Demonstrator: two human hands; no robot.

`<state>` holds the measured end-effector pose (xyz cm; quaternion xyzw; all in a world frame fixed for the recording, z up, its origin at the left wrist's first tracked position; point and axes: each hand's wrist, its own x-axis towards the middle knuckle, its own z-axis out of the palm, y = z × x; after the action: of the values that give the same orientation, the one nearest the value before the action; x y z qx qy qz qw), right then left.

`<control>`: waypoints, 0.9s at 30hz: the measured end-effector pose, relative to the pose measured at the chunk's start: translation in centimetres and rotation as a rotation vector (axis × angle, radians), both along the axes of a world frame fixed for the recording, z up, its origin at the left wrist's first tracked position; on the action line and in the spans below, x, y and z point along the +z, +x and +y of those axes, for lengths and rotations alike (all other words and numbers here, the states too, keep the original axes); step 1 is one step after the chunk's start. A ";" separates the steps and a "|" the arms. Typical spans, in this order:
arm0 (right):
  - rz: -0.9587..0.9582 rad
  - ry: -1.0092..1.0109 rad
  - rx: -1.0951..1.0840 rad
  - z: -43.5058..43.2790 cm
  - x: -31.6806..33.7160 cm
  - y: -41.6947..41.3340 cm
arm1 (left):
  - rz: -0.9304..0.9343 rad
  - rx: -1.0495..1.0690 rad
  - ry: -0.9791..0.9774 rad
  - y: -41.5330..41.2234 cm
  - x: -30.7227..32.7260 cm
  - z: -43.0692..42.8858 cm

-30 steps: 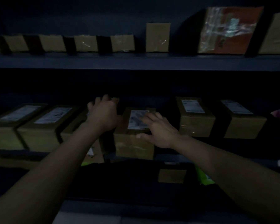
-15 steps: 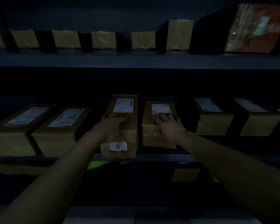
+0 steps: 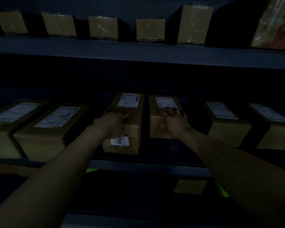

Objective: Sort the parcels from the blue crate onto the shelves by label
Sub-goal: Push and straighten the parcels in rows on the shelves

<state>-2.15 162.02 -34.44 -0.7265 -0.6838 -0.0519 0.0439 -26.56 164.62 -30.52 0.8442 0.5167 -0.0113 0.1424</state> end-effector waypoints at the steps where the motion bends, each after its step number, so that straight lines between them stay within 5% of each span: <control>1: -0.013 0.007 0.007 0.1 -0.2 0.0 | -0.008 0.021 -0.005 0.0 -0.1 -0.1; 13: -0.010 0.031 0.289 0.8 2.4 -2.0 | 0.086 0.209 -0.002 0.5 1.0 -1.9; 19: 0.070 0.178 0.321 1.4 3.6 -5.7 | 0.170 0.129 0.028 0.3 1.4 -1.9; 23: 0.114 0.266 0.327 1.0 4.2 -8.7 | 0.083 -0.010 0.017 -1.7 2.2 -2.0; 27: 0.230 0.282 0.360 0.0 4.9 -13.0 | -0.001 0.026 0.206 -6.6 4.4 -2.0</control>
<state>-15.17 161.98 -29.54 -0.5807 -0.7788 -0.0553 0.2307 -33.16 162.63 -26.16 0.8476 0.5260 0.0441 0.0554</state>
